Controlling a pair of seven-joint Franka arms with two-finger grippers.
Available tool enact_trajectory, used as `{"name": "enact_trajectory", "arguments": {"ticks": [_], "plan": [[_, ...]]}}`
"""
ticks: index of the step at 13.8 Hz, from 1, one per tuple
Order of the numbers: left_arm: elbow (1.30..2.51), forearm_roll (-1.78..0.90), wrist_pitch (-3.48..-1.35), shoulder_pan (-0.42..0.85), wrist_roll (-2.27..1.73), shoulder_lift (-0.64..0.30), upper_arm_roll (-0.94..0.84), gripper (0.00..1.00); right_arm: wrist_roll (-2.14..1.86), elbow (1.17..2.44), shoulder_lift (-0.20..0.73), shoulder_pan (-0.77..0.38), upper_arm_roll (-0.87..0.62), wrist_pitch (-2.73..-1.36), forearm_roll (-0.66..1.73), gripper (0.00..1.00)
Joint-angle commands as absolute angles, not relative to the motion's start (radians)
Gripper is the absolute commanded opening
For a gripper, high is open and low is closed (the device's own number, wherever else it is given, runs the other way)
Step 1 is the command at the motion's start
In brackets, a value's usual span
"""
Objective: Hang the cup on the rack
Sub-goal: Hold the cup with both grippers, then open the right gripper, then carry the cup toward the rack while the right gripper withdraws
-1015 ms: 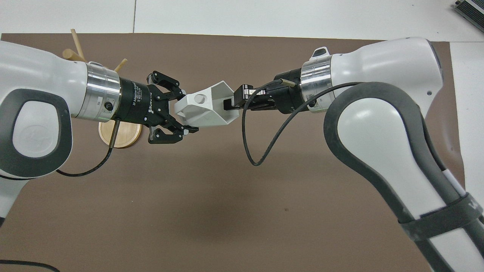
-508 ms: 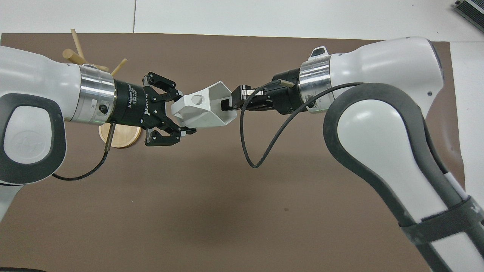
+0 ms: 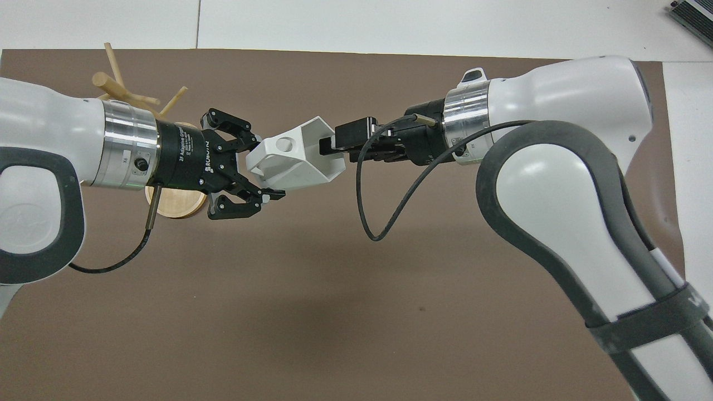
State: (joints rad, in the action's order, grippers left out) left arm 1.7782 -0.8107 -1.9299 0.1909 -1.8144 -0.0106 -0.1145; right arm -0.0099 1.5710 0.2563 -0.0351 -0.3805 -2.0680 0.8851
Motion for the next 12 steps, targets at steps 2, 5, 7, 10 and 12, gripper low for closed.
{"name": "enact_trajectory", "arguments": {"ticks": [2, 5, 7, 10, 12], "plan": [[1.862, -0.838, -1.988, 0.189, -1.827, 0.043, -0.112, 0.0, -0.02, 1.583, 0.252, -0.028, -0.385, -2.088, 0.891, 1.0], [1.899, -0.838, -2.029, 0.183, -1.86, 0.057, -0.112, 0.0, -0.018, 1.583, 0.245, -0.005, -0.374, -2.085, 0.89, 1.0], [1.936, -0.836, -2.068, 0.178, -1.931, 0.07, -0.11, 0.0, -0.017, 1.582, 0.235, 0.041, -0.371, -2.085, 0.853, 1.0], [1.979, -0.831, -2.135, 0.166, -2.032, 0.081, -0.11, 0.0, -0.018, 1.574, 0.222, 0.124, -0.371, -2.085, 0.633, 1.0], [1.999, -0.822, -2.158, 0.157, -2.15, 0.08, -0.106, 0.0, -0.018, 1.572, 0.222, 0.172, -0.371, -2.085, 0.443, 1.0]]}}
